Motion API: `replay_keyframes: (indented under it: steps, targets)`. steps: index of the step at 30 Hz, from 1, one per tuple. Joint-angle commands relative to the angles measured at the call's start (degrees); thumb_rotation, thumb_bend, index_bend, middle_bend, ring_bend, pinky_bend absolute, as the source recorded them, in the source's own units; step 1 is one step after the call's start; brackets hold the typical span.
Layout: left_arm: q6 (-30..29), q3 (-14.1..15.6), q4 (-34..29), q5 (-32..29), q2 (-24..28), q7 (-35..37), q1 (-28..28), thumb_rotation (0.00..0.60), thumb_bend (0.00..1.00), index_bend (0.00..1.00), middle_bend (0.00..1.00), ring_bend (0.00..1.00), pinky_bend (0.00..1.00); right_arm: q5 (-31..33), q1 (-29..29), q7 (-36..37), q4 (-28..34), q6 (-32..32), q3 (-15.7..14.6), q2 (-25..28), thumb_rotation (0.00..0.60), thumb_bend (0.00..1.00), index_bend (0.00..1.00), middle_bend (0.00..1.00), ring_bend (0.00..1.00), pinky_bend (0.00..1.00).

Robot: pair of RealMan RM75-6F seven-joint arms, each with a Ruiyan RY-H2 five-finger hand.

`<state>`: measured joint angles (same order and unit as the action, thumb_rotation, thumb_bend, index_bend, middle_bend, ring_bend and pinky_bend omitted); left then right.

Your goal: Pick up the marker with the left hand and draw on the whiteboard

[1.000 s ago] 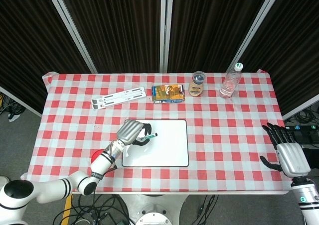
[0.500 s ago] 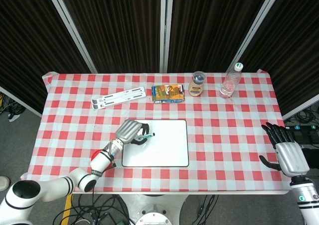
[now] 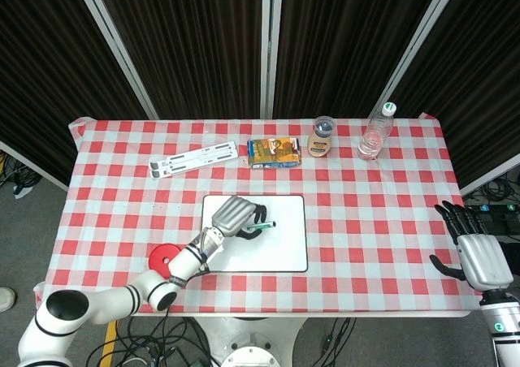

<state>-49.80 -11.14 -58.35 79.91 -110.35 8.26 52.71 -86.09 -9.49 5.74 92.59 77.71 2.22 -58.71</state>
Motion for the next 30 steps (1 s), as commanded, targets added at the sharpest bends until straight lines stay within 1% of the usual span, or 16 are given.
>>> replay_keyframes:
  steps: [1,7,10,20,24,30]
  targets:
    - [-0.9,-0.2,-3.0,-0.1,2.1,-1.6,-0.5,0.6,0.38,0.59,0.6,0.72,0.89,-0.1,0.0,0.2,-0.2,-0.1,0.0,-0.1,0.6,0.17,0.0,0.03,0.0,0.0]
    - [-1.8,1.2,-9.4,-1.6,6.5,-4.4,-3.2,0.6,0.38,0.59,0.6,0.72,0.89,-0.9,-0.8,0.8,-0.9,-0.9,-0.1,-0.8,0.6,0.17,0.0,0.03,0.0,0.0]
    - [-1.7,1.7,-10.0,-2.5,6.9,-5.1,-4.1,0.6,0.38,0.59,0.6,0.72,0.89,-1.2,-1.0,0.9,-1.0,-1.0,-0.1,-1.0,0.6,0.17,0.0,0.03,0.0,0.0]
    - [-1.5,3.0,-6.7,-2.7,5.4,-3.9,-5.2,0.6,0.38,0.59,0.6,0.71,0.89,-1.0,-1.2,-0.4,-0.1,-1.4,-0.1,-0.8,0.6,0.17,0.0,0.03,0.0,0.0]
    - [-1.3,2.9,-5.6,-2.4,4.4,-3.1,-4.9,0.6,0.38,0.59,0.6,0.72,0.89,-0.6,-1.2,-0.6,0.0,-1.6,-0.1,-0.9,0.6,0.17,0.0,0.03,0.0,0.0]
    - [-0.2,2.0,-3.6,-2.1,1.3,-2.2,-3.4,0.6,0.38,0.59,0.6,0.72,0.89,-0.1,-0.8,-0.4,-0.1,-1.2,0.0,-0.5,0.6,0.17,0.0,0.03,0.0,0.0]
